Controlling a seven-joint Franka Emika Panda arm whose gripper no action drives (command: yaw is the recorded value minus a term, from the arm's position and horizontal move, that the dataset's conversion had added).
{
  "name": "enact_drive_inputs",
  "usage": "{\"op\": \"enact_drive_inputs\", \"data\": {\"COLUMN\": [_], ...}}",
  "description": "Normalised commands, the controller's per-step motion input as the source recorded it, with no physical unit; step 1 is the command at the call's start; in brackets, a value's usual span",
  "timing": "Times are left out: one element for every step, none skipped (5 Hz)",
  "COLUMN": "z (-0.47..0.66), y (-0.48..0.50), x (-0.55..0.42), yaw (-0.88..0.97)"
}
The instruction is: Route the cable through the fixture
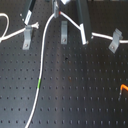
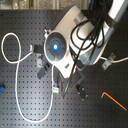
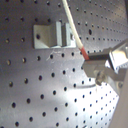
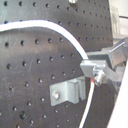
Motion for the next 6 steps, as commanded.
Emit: {"op": "enact_drive_inputs", "data": {"z": [0.14,0.20,0.00,0.19,0.23,0.04], "y": [0.007,0.008,0.033,0.001,0.004,0.000], "x": [0.008,0.013,-0.015,0.002,0.012,0.000], "yaw": [0.85,0.83,0.00,0.64,0.62,0.03]}}
